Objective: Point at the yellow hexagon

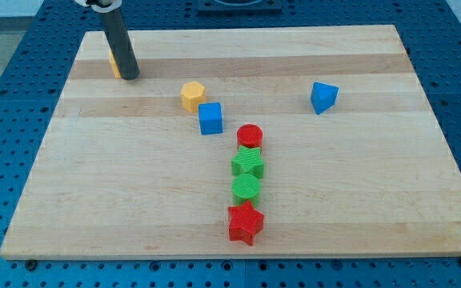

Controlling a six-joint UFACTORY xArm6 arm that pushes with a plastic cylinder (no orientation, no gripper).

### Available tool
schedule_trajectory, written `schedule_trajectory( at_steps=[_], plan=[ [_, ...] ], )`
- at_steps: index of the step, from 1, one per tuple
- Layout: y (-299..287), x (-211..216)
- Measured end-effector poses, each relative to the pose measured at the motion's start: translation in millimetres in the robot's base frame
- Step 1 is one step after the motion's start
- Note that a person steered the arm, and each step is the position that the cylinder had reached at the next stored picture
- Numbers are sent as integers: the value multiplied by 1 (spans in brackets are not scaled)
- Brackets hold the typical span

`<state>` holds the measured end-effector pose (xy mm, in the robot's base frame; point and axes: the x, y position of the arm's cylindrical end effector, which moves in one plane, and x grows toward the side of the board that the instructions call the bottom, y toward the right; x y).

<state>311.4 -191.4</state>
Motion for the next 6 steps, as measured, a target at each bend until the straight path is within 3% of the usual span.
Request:
schedule_trajectory(
  at_steps=[1, 2, 5, 6],
  plan=[
    [0, 0],
    [37, 67],
    [76, 105],
    [76, 89]
  ],
)
